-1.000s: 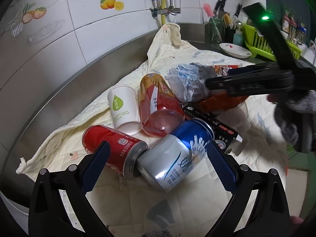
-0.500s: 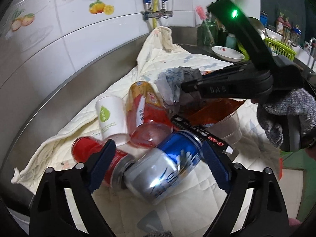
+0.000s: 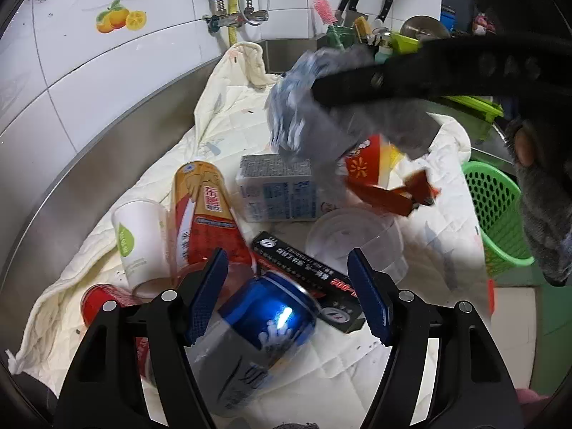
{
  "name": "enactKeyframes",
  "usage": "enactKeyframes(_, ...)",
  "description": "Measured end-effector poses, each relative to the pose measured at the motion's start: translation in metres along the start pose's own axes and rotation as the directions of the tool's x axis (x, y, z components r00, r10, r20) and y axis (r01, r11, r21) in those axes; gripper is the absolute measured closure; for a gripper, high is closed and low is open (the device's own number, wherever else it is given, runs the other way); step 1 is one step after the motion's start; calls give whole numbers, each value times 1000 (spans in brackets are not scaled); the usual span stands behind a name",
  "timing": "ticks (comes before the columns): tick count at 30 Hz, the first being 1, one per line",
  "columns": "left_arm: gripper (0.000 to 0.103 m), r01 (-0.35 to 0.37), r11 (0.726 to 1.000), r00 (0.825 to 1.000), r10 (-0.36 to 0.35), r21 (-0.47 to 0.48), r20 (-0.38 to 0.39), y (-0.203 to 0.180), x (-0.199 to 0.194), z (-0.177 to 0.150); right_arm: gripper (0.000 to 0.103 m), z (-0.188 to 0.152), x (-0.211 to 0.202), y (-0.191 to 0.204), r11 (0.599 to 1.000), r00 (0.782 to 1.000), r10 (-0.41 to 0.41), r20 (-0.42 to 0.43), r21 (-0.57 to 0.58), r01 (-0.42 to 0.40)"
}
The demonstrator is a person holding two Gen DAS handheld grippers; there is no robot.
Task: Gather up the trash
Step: 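Lift the crumpled grey plastic with the right tool toward the green basket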
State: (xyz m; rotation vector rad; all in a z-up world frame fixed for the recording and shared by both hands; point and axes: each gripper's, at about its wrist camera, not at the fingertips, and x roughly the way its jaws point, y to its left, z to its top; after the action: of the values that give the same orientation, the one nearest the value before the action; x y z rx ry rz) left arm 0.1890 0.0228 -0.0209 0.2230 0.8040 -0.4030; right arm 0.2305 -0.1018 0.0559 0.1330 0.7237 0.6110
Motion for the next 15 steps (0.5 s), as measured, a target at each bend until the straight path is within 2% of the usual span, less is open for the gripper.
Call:
enactKeyframes(7, 34, 43, 999, 999, -44, 31, 16, -20, -3, 1, 90, 4, -39, -13, 995, 994, 73, 79, 58, -78)
enactKeyframes(13, 34, 100, 992, 995, -100, 77, 6, -50, -7, -6, 90, -3, -80, -23, 993, 987, 63, 149, 89, -77)
enactKeyframes(15, 34, 128, 989, 992, -128, 74, 2, -59, -7, -9, 90, -9, -94, -25, 995, 985, 38, 167, 89, -54)
